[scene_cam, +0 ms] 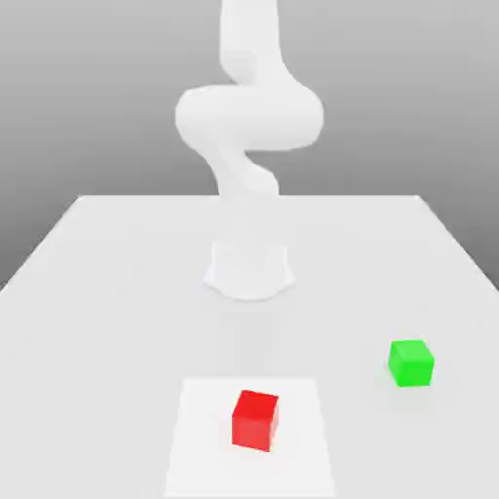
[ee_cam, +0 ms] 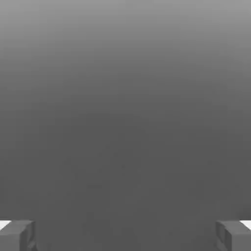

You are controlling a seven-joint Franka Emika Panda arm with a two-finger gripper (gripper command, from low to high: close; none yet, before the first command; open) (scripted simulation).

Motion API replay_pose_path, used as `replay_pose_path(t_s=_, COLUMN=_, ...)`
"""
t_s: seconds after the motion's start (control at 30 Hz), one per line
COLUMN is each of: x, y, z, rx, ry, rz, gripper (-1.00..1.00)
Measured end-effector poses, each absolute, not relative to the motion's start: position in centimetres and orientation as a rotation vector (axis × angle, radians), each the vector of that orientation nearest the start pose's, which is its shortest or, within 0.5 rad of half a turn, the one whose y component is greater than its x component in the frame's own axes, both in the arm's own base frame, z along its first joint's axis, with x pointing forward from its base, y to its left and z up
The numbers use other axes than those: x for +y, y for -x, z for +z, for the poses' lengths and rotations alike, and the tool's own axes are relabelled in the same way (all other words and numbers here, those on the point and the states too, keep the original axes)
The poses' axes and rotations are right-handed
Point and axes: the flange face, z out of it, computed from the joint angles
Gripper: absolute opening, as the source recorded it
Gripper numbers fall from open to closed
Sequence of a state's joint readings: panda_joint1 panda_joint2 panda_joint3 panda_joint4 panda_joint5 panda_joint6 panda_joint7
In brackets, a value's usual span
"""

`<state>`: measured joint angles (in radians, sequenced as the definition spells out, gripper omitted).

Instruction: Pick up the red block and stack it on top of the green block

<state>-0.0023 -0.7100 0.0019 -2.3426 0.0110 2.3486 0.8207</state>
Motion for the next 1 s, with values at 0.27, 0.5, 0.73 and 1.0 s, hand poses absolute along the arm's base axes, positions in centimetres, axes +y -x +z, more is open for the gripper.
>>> replay_pose_path(t_s=0.27, x=0.4, y=-45.1, z=48.5, rx=1.27, ry=2.583, rz=-0.564, gripper=0.0)
replay_pose_path(t_s=0.5, x=0.7, y=-44.9, z=33.0, rx=1.435, ry=2.66, rz=-0.259, gripper=0.0)
replay_pose_path(t_s=0.73, x=0.8, y=-41.1, z=20.2, rx=1.575, ry=2.713, rz=-0.011, gripper=0.0)
replay_pose_path(t_s=1.0, x=0.8, y=-40.8, z=14.9, rx=1.58, ry=2.715, rz=-0.001, gripper=-1.0)
